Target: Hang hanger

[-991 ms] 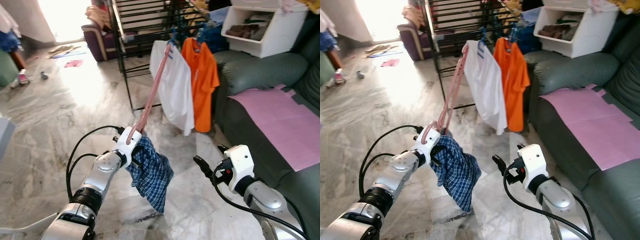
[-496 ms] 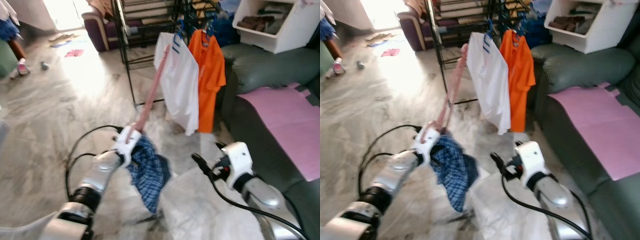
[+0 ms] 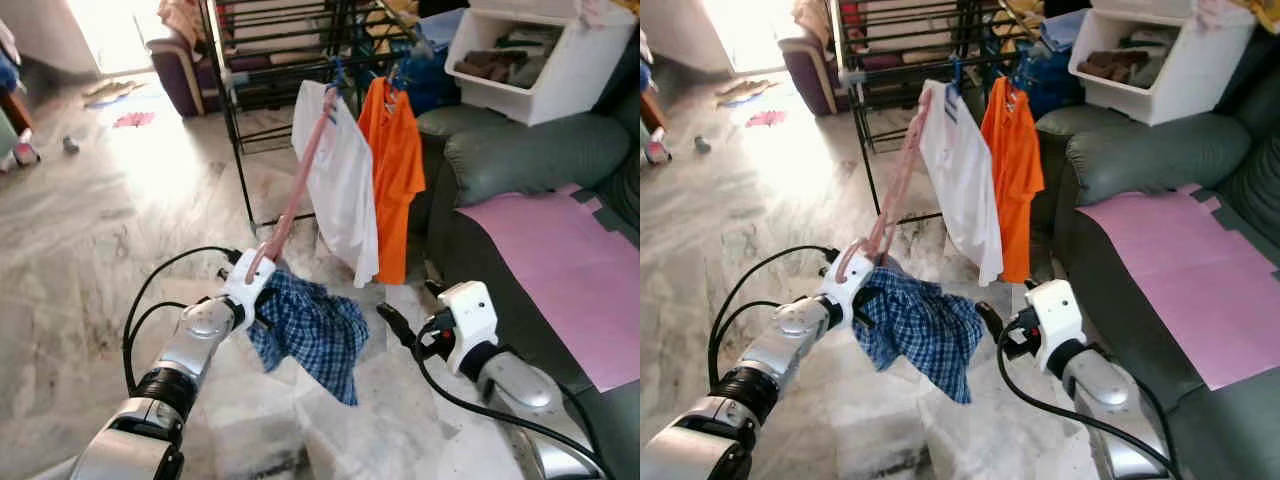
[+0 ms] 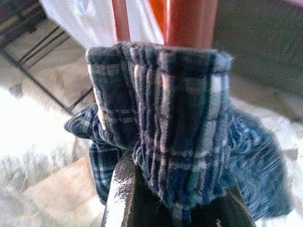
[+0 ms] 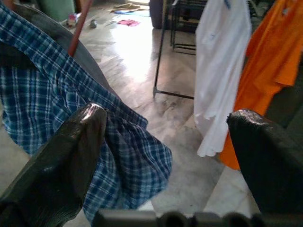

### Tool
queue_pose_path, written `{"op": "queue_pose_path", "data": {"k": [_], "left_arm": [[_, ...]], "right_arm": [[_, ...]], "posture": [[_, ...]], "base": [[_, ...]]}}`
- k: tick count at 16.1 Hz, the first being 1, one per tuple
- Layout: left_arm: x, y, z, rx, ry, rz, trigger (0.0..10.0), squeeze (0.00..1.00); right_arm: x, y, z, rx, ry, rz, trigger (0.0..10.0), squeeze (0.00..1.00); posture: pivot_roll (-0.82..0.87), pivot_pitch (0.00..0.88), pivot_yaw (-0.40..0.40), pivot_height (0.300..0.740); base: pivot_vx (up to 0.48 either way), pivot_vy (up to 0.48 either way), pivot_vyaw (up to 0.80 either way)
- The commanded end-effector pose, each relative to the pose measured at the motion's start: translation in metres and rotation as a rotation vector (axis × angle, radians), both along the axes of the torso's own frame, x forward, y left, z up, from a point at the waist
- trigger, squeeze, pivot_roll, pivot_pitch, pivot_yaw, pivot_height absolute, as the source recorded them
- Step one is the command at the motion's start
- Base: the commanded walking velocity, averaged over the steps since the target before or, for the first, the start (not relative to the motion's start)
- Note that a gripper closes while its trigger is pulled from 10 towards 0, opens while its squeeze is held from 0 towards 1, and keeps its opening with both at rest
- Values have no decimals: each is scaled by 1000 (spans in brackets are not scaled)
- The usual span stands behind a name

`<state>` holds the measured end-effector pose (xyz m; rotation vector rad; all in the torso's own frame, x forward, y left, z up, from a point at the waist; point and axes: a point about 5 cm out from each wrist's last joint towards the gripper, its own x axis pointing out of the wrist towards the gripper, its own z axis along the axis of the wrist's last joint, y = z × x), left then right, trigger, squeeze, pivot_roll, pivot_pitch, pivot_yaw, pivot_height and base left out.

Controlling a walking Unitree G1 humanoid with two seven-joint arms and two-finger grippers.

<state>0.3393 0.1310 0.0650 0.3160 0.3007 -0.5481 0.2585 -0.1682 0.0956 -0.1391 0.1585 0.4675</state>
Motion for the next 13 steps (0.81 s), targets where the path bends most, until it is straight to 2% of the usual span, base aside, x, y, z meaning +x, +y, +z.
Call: {"op": "queue_pose_path", "data": {"k": [1, 2, 5, 8, 13], "left_arm": [[2, -9, 6, -31, -19, -37, 10000, 0], [2, -10, 7, -37, -20, -47, 10000, 0], [-1, -16, 7, -45, -22, -91, 10000, 0], [-3, -17, 5, -50, -11, -114, 10000, 0], [-4, -17, 6, -48, -19, -126, 10000, 0]], "right_arm": [[0, -1, 3, 6, -11, -1, 10000, 43], [0, 0, 4, 15, -17, 0, 10000, 0], [0, 1, 1, 13, 12, 3, 10000, 0], [-1, 1, 2, 12, 2, 3, 10000, 0], [-1, 1, 2, 14, 4, 4, 10000, 0]], "posture": [[-92, 1, 69, 740], [-92, 1, 69, 740], [-91, 4, 70, 740], [-91, 10, 68, 740], [-90, 13, 68, 740]], "base": [[0, 0, 0], [0, 0, 0], [0, 0, 0], [0, 172, -740], [0, 344, -595]]}}
